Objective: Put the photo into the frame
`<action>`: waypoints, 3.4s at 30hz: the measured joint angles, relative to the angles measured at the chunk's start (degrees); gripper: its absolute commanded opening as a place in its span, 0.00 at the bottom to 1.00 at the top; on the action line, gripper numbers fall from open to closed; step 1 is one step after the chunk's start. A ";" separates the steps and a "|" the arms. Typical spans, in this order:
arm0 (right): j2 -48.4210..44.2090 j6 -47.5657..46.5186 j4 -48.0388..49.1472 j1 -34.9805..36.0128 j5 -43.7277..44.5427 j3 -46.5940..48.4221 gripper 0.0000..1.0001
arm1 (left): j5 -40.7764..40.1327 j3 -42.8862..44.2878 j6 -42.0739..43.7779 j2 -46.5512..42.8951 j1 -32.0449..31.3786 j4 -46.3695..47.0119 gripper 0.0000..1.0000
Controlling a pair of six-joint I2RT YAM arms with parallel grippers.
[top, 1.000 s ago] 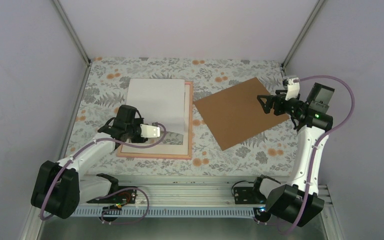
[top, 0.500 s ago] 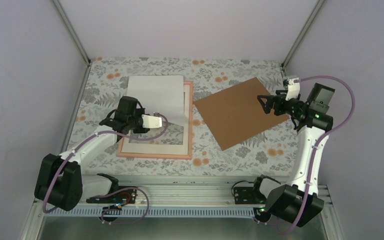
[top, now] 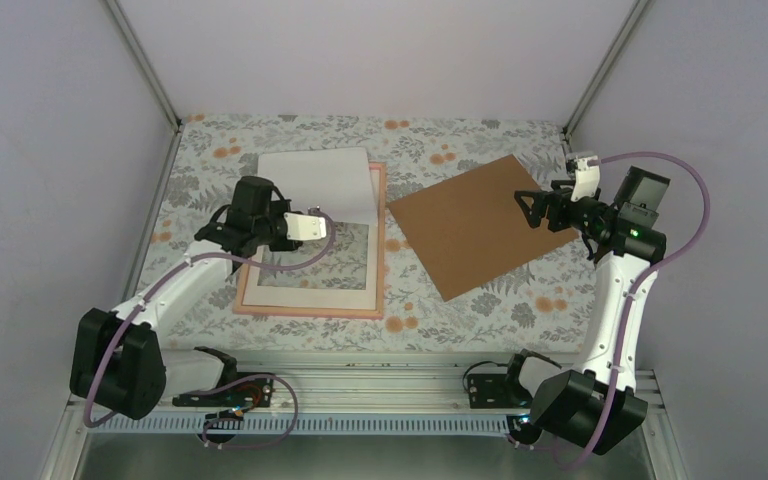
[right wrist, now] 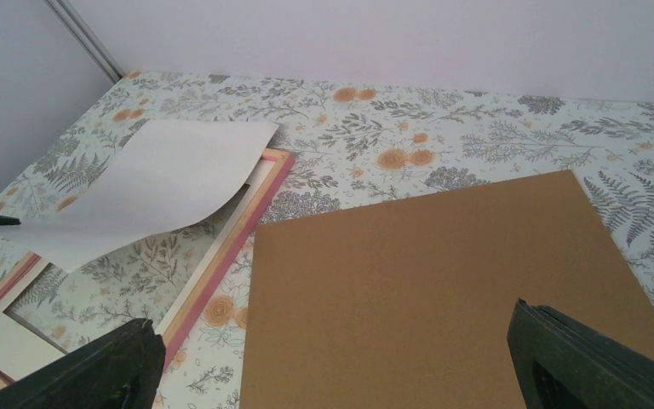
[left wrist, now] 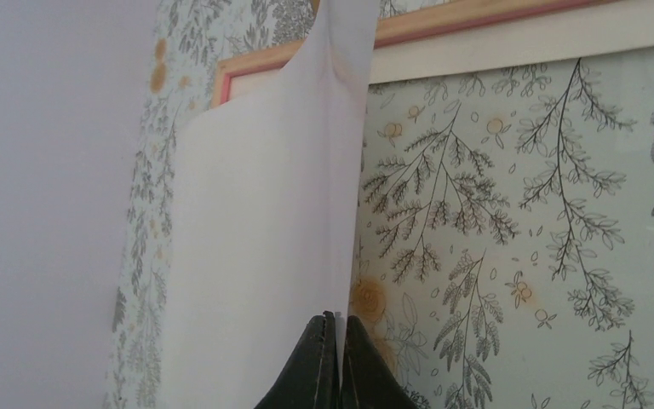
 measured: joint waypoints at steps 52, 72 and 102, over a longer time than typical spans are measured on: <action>-0.42 0.02 0.00 -0.81 -1.07 -0.63 1.00 | 3.34 -10.58 4.11 -7.39 -2.16 -7.32 0.02; -0.46 0.20 0.00 -1.18 -1.11 -0.66 1.00 | 2.01 -12.26 4.02 -8.92 -3.56 -6.29 0.02; -0.44 -0.15 0.00 -1.51 -1.27 -1.44 1.00 | 2.69 -7.28 5.92 -6.62 -3.65 -19.98 1.00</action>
